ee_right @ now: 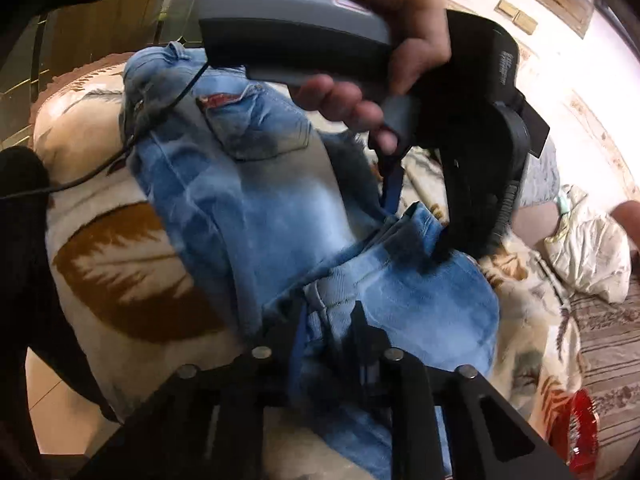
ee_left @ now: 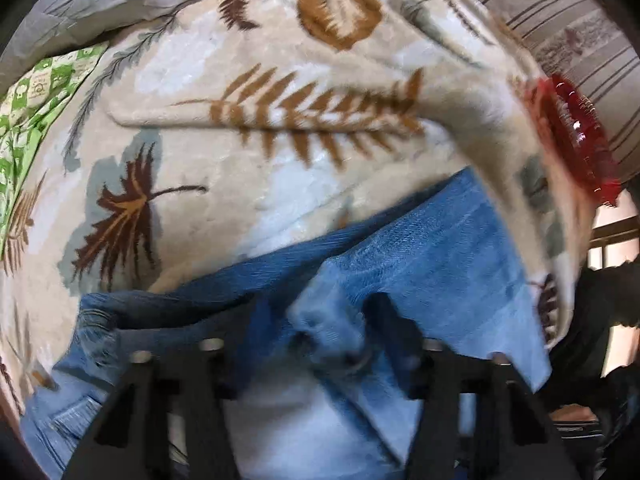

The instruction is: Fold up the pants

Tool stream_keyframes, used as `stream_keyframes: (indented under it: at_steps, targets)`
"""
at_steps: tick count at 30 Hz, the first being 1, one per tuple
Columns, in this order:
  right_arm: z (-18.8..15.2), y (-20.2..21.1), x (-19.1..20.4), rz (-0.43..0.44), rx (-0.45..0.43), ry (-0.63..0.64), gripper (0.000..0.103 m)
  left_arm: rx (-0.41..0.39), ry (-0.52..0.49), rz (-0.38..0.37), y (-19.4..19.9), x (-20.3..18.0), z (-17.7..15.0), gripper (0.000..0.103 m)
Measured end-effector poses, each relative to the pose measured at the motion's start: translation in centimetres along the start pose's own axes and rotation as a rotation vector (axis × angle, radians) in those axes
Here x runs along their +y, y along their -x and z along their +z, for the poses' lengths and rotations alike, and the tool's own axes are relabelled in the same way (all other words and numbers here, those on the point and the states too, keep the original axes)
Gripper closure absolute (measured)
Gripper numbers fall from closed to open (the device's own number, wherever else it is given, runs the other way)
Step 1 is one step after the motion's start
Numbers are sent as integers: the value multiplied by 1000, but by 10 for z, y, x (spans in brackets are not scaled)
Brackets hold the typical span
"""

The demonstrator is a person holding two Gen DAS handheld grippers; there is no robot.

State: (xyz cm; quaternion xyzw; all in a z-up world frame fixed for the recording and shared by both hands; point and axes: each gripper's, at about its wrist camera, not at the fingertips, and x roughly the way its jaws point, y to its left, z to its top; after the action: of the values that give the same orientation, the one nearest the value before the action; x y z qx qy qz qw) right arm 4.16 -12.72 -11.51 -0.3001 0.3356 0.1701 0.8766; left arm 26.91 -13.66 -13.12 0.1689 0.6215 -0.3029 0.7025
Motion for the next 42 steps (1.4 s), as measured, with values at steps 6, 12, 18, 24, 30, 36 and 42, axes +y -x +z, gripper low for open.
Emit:
stream_keyframes:
  at_steps: [6, 12, 18, 24, 30, 36, 42]
  targets:
    - [-5, 2, 7, -33, -8, 51, 86, -1, 29, -14, -3, 9, 1, 50]
    - [-7, 42, -3, -79, -83, -23, 15, -82, 24, 118, 32, -4, 0, 31]
    - [-26, 79, -37, -99, -161, -228, 14, -184, -35, 160, 74, -27, -5, 17]
    - [-64, 80, -98, 23, -128, -593, 14, -212, 21, 72, 91, -46, -41, 17]
    - [-84, 60, -127, 152, -92, -758, 15, -163, 57, 124, 83, -53, -96, 17]
    - [-85, 54, -124, 207, -100, -782, 15, -190, 159, 223, 123, -24, -160, 17]
    - [-76, 56, -120, 212, -125, -772, 15, -220, 323, 338, 195, 22, -236, 17]
